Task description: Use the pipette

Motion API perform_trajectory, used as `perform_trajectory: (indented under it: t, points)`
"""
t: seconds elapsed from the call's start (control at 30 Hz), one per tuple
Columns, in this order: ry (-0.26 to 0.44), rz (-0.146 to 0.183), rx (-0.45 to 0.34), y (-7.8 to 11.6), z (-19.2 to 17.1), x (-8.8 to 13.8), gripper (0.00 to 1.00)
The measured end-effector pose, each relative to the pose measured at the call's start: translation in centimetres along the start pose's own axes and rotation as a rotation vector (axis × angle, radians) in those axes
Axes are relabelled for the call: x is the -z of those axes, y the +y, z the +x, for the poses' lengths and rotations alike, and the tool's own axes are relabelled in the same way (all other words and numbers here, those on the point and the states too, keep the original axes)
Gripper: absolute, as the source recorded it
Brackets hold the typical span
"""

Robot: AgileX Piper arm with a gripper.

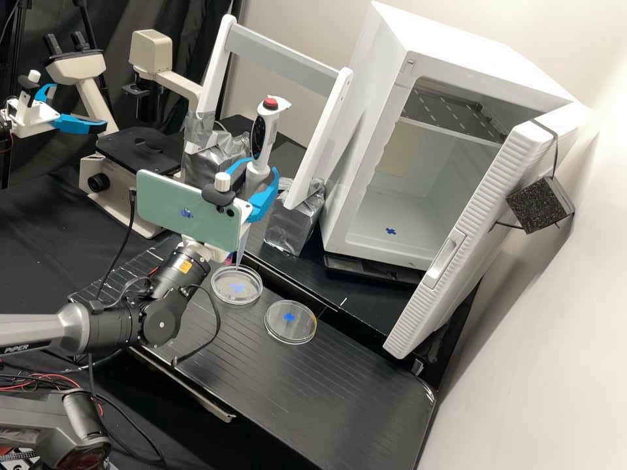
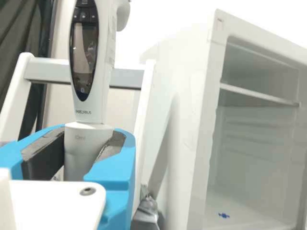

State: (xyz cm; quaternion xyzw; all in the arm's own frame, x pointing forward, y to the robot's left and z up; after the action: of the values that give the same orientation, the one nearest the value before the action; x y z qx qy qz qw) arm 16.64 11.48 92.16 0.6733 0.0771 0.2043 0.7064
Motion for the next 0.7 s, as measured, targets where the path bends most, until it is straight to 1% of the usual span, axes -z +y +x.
perform_trajectory:
  t: [0.17, 0.23, 0.3, 0.4, 0.47, 0.53, 0.57, 0.6, 0.67, 0.7]
  points:
    - [0.028, -0.012, -0.002, 1.3, 1.7, 1.3, 0.00]
    - [0.054, -0.010, 0.002, 2.1, 3.1, 2.4, 0.00]
    - [0.064, 0.001, 0.022, 2.4, 4.5, 3.2, 0.00]
    - [0.095, 0.025, 0.071, 2.7, 7.4, 5.2, 0.00]
    - [0.082, 0.037, 0.114, 2.3, 9.2, 5.9, 0.00]
    - [0.067, 0.033, 0.155, 2.0, 11.0, 6.8, 0.00]
    - [0.063, 0.030, 0.175, 1.9, 12.2, 7.5, 0.00]
    - [0.040, 0.029, 0.196, 1.5, 13.0, 7.6, 0.00]
    - [0.017, 0.015, 0.222, 1.2, 14.4, 8.1, 0.00]
    - [0.000, 0.016, 0.232, 1.0, 15.1, 8.3, 0.00]
